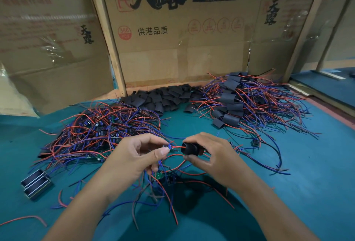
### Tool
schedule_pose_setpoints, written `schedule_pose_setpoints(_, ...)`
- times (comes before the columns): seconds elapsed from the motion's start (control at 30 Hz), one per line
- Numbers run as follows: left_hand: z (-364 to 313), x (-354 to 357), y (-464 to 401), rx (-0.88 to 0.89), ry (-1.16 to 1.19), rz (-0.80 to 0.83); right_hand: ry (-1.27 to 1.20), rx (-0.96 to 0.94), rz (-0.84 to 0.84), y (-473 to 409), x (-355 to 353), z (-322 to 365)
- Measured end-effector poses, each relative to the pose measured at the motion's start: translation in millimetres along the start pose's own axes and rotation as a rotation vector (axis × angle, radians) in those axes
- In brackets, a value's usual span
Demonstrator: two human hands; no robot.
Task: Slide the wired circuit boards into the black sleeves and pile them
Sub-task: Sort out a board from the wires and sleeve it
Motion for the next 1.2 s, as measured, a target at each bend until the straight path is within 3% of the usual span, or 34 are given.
schedule_pose_setpoints(0.43,8.8,8.6,-2.4,0.14,-0.237,-0.069,-0.067,-0.055,0.005,-0.6,1.1,8.4)
schedule_pose_setpoints(0.8,8.3,15.1,-1.5,0.154,-0.183,-0.002,-0.112,-0.023,-0.003,-0.2,7.1,6.2)
schedule_pose_setpoints(1.2,10.4,20.9,-1.0,0.106,-0.052,-0.109,-0.116,-0.031,-0.051,0.7,8.8,8.0)
Point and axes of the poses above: each hand's wrist, its own y-axis away from the middle knuckle, its own x-axis out of the palm, z = x × y, the point moved 1 cm from there along -y, towards the middle knuckle, and after that the axes turned 3 degrees about x, right-handed, at the moved point
